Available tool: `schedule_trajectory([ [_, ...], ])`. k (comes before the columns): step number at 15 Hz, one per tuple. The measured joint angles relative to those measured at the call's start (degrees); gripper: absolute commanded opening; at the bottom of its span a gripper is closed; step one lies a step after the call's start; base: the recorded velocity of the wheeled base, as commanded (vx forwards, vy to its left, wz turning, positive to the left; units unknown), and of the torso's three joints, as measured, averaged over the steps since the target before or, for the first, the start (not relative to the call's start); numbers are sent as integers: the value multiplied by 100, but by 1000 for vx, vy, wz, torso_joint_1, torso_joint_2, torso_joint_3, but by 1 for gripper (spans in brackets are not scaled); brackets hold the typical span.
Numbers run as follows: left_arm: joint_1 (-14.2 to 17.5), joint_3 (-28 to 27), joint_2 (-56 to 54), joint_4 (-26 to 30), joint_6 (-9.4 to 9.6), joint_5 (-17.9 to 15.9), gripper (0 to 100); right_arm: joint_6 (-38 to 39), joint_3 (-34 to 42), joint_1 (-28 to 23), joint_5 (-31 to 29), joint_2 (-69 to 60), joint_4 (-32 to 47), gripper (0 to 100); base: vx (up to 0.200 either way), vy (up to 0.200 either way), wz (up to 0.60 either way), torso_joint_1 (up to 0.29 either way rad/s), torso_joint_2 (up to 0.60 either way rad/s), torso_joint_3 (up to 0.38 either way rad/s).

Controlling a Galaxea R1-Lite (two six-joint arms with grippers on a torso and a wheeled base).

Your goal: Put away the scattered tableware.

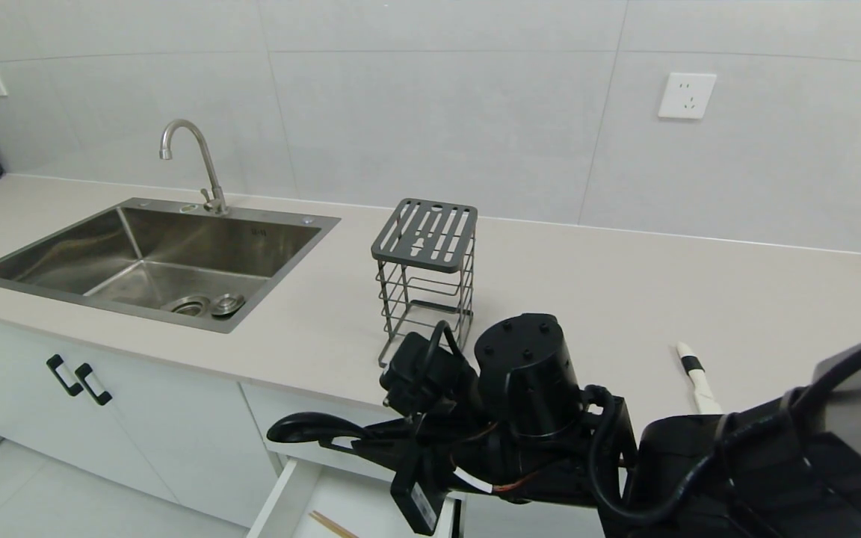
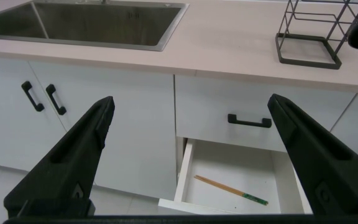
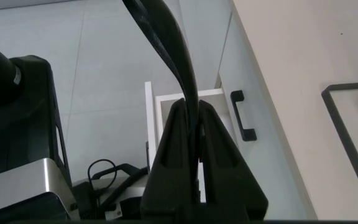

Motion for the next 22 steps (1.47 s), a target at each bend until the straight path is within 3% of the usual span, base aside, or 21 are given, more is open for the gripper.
schedule_trajectory([
  [4,0,0,0,0,2,2,100,-9,-295,-21,33,207,213,0,0,0,0,0,0,0],
  [12,-2,0,0,2,2,2,100,33,-981,-27,34,551,556,0,0,0,0,-155,310,150],
  [22,0,0,0,5,2,2,100,38,-1056,-11,34,628,618,0,0,0,0,-238,468,224],
])
